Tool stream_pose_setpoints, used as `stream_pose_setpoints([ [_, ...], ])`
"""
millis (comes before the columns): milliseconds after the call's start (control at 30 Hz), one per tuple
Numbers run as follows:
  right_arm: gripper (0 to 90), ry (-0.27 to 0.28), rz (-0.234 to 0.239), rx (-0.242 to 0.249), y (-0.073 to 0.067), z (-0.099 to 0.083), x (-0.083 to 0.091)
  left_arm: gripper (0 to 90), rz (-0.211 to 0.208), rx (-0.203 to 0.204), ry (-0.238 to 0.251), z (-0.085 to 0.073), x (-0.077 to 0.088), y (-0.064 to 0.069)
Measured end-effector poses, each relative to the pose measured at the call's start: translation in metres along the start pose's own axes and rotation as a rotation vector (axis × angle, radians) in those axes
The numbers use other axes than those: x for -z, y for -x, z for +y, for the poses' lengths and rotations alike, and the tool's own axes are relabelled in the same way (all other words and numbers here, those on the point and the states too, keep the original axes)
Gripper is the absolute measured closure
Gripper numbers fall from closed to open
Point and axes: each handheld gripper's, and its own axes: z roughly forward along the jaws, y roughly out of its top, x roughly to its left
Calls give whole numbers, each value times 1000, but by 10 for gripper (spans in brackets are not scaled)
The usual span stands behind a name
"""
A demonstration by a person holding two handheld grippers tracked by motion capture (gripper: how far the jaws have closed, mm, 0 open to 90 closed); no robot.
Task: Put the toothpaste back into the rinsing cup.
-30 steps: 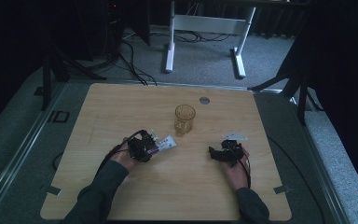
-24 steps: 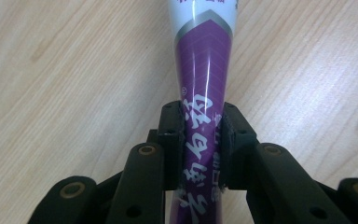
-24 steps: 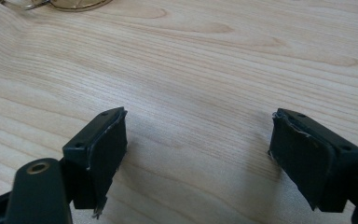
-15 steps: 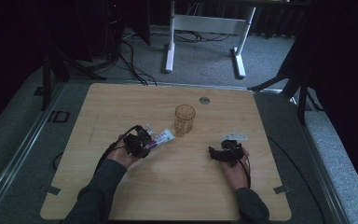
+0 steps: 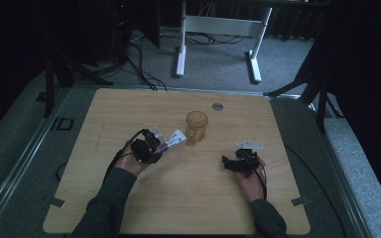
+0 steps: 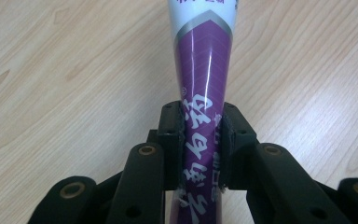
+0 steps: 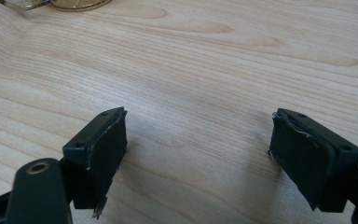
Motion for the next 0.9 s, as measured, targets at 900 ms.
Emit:
stream_pose_setpoints([
  [900, 186, 0, -1, -1, 0, 0, 0, 735, 7, 91, 129, 9, 3, -1],
])
